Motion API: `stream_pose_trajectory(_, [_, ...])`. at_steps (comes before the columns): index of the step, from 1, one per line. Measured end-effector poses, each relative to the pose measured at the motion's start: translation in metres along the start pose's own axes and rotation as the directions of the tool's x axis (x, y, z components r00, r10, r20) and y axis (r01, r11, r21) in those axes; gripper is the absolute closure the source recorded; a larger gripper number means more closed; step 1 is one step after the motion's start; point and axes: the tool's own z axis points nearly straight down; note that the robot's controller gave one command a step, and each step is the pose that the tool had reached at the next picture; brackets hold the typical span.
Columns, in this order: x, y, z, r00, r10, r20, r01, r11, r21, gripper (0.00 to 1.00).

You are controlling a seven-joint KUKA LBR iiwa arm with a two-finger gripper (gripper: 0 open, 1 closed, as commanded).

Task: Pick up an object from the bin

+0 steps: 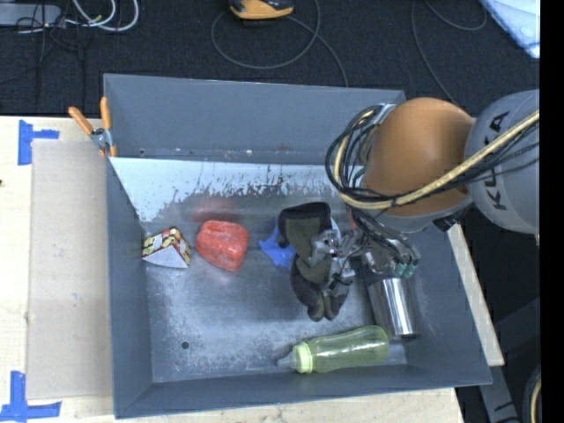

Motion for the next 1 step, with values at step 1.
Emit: stream_pose_trajectory(1, [0.0001,-0.0003,0.0,1.0,0.001,0.0,-0.001,1.0,0.0,1.0])
